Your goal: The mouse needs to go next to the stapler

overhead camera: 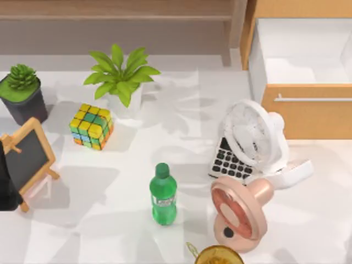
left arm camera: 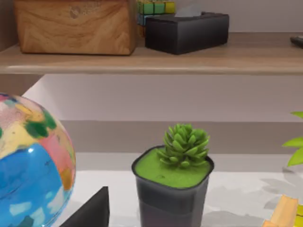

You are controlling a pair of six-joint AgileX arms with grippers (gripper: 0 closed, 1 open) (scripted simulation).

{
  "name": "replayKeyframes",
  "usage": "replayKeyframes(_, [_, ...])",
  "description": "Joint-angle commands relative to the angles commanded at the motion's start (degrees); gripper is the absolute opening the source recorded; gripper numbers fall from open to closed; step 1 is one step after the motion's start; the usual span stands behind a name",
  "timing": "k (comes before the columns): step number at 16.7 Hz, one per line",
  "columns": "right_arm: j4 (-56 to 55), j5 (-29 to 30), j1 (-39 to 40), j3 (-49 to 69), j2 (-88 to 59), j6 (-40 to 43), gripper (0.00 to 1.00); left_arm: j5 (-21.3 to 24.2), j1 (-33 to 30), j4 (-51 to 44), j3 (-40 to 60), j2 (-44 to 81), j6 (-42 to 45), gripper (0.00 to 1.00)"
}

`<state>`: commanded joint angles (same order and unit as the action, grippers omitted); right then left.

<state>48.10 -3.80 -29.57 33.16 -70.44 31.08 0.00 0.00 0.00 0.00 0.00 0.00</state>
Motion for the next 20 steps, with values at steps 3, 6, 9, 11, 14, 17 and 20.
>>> replayKeyframes(3, [-1.2,-0.2,0.3,-0.1,-0.1,-0.2,0.00,0.0,0.0,0.0,0.0,0.0,0.0,1.00])
replayKeyframes(6, [-2.2,0.2,0.7,-0.6,0.7,-1.0,0.00,0.0,0.0,0.0,0.0,0.0,0.0,1.00])
replayKeyframes(9, [-2.8,0.9,0.7,-1.3,1.4,-1.7,0.00,0.0,0.0,0.0,0.0,0.0,0.0,1.00])
replayKeyframes(11, [-3.1,1.1,0.4,-2.0,1.3,-1.9,0.00,0.0,0.0,0.0,0.0,0.0,0.0,1.00])
replayKeyframes(14, [-3.3,1.0,0.1,-3.2,0.4,-1.9,0.00,0.0,0.0,0.0,0.0,0.0,0.0,1.00])
replayKeyframes(17, [-3.3,1.0,0.1,-3.2,0.4,-1.9,0.00,0.0,0.0,0.0,0.0,0.0,0.0,1.00])
replayKeyframes(20, [-3.3,1.0,0.1,-3.2,0.4,-1.9,0.23,0.0,0.0,0.0,0.0,0.0,0.0,1.00])
